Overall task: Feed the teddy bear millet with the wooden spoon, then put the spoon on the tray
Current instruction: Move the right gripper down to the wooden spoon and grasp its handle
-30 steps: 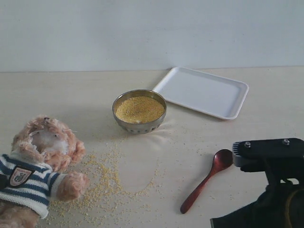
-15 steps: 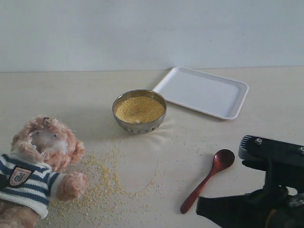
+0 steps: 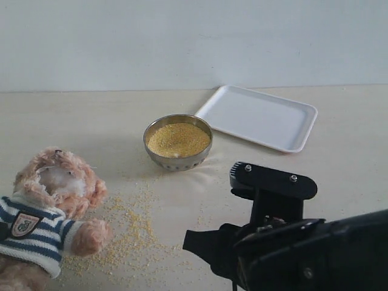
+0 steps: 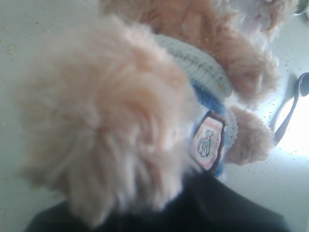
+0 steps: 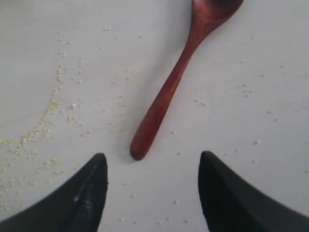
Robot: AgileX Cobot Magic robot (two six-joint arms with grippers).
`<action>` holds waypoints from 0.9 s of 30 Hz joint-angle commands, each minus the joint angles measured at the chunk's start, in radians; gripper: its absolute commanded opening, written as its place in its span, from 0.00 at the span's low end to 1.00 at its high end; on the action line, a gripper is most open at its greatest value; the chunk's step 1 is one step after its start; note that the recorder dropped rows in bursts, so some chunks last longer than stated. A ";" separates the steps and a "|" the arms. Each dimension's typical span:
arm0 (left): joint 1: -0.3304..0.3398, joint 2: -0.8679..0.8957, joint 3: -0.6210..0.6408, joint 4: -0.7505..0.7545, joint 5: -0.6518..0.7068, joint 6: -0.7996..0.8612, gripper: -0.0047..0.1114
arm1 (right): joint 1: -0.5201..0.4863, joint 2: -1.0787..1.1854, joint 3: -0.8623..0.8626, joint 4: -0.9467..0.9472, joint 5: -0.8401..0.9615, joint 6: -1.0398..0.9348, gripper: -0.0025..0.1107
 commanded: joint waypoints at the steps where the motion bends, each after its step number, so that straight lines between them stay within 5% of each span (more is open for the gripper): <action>1: 0.003 -0.003 0.004 -0.014 0.000 0.007 0.08 | -0.054 0.042 -0.008 0.004 -0.051 0.001 0.52; 27: 0.003 -0.003 0.004 -0.014 -0.002 0.009 0.08 | -0.171 0.217 -0.050 -0.049 -0.180 0.019 0.52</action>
